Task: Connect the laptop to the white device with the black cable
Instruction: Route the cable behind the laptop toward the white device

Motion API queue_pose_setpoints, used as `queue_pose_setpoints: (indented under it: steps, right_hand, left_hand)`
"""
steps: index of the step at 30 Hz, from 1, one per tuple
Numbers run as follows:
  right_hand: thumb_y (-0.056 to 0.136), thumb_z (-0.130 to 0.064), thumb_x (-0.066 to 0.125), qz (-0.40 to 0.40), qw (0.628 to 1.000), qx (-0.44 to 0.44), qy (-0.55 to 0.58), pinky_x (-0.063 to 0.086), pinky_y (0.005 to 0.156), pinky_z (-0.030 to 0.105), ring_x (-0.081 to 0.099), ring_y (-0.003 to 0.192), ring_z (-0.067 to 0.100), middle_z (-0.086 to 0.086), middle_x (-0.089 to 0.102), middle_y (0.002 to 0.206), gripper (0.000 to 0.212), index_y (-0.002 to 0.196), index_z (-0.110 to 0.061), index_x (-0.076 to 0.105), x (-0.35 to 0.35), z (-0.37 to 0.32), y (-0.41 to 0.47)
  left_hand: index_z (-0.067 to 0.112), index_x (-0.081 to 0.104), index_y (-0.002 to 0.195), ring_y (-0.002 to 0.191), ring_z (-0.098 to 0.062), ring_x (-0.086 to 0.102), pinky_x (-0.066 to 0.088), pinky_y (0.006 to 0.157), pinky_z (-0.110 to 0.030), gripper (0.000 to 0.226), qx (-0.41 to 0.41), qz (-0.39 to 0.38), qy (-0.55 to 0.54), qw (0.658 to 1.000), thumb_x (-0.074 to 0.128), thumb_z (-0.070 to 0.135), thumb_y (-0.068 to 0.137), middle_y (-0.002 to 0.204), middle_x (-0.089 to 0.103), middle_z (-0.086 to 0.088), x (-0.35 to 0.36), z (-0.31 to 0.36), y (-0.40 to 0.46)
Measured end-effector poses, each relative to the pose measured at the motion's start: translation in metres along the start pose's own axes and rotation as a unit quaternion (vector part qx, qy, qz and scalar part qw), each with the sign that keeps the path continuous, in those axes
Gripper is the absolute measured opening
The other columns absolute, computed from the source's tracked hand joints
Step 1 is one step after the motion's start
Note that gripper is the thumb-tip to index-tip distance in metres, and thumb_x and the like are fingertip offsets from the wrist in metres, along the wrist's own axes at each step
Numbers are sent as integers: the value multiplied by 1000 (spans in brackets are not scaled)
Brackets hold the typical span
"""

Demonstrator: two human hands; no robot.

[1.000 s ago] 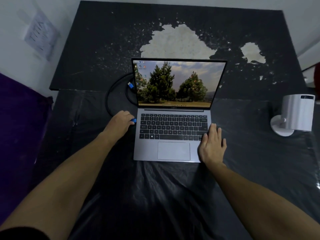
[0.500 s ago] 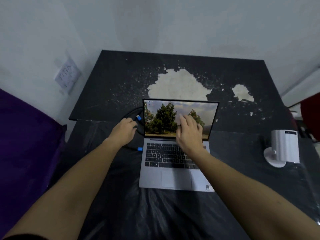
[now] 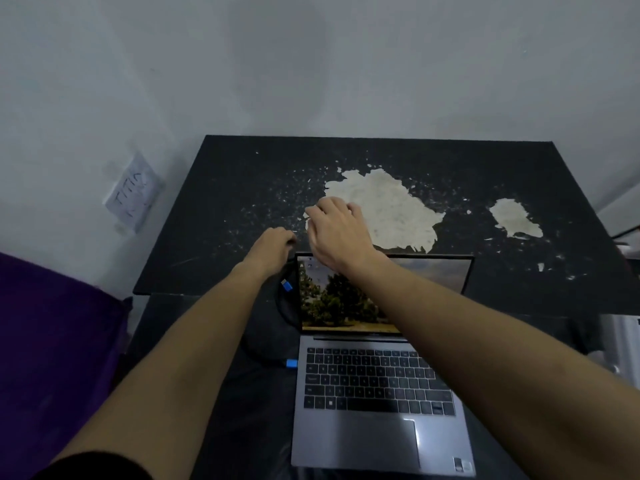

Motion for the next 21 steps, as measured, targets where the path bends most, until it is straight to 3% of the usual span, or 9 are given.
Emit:
queue_pose_setpoints:
  steps: [5, 10, 12, 15, 19, 21]
  right_hand:
    - [97, -33, 34, 7, 1000, 6, 8, 39, 90, 41, 55, 108, 26, 4, 63, 113, 39, 111, -16, 66, 11, 14, 20]
    - [98, -34, 31, -3, 1000, 25, 4, 40, 89, 43, 54, 108, 28, 5, 63, 114, 40, 112, -17, 65, 21, 30, 27]
    - [98, -33, 34, -8, 999, 34, 7, 40, 88, 44, 55, 106, 29, 6, 63, 114, 37, 113, -16, 63, 23, 34, 27]
    - [97, -29, 39, -55, 996, 63, 37, 39, 90, 46, 54, 111, 32, 8, 60, 122, 36, 125, -15, 56, 29, 42, 29]
    - [95, -26, 51, -205, 968, 105, 104, 35, 102, 50, 45, 130, 35, 9, 47, 147, 65, 154, -18, 25, 46, 45, 33]
    - [95, -28, 54, -269, 944, 132, 136, 34, 105, 48, 49, 129, 34, 9, 52, 144, 71, 156, -19, 19, 55, 41, 33]
  left_hand:
    - [11, 66, 113, 98, -27, 60, 49, 87, -41, 26, -34, -99, -25, 994, 59, 5, 89, 111, 67, -12, 38, -21, 28]
    - [11, 65, 107, 92, -27, 60, 50, 77, -35, 21, -22, -200, 14, 979, 57, 7, 88, 106, 67, -11, 73, -30, 35]
    - [10, 67, 102, 89, -29, 62, 51, 75, -37, 18, -28, -180, 17, 983, 55, 6, 89, 100, 68, -12, 75, -32, 38]
    - [9, 68, 86, 80, -28, 62, 49, 70, -37, 13, -14, -82, -31, 996, 58, 13, 92, 87, 67, -12, 55, -24, 47]
    - [14, 66, 87, 74, -19, 59, 47, 67, -35, 11, 43, 23, -122, 991, 58, 13, 94, 82, 66, -4, 9, -2, 43]
    - [25, 64, 85, 68, -7, 58, 44, 61, -25, 17, 73, 37, -152, 985, 59, 13, 95, 74, 64, 9, -12, 6, 34]
Point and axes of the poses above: each hand's wrist, its own y-axis towards the middle knuckle, its own x-axis out of the palm, z = x × y, the point moved 8 cm from there along y, towards the middle knuckle
